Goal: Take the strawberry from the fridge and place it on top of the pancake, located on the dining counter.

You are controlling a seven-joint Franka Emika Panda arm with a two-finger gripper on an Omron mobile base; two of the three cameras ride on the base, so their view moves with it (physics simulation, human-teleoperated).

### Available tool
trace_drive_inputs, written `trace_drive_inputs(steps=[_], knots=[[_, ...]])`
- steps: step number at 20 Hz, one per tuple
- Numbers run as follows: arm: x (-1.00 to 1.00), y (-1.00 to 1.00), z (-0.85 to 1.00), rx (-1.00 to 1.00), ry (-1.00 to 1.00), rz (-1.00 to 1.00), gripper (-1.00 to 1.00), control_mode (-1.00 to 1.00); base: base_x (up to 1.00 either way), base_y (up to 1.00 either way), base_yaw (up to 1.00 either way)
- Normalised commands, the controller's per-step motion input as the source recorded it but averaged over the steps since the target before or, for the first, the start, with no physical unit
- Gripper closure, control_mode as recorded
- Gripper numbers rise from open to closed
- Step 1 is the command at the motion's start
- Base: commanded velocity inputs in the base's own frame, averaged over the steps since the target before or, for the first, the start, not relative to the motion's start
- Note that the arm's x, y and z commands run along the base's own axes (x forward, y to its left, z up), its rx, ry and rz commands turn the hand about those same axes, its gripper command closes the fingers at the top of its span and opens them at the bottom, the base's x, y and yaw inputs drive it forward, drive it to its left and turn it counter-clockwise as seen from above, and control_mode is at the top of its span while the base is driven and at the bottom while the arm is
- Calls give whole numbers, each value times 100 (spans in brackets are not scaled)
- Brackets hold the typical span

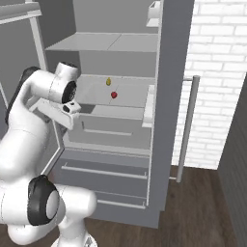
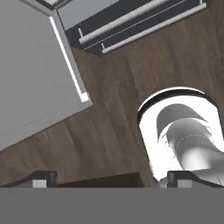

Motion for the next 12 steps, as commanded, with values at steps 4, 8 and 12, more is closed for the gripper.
trace_drive_inputs(steps=[4,8,12], knots=[[-93,-47,3,-43,-21,67,-100,-100,0,0,0],[-100,-57,0,-10,-26,57,-100,-100,0,0,0],[-64,-71,-1,0,-27,38,-100,-100,0,0,0]])
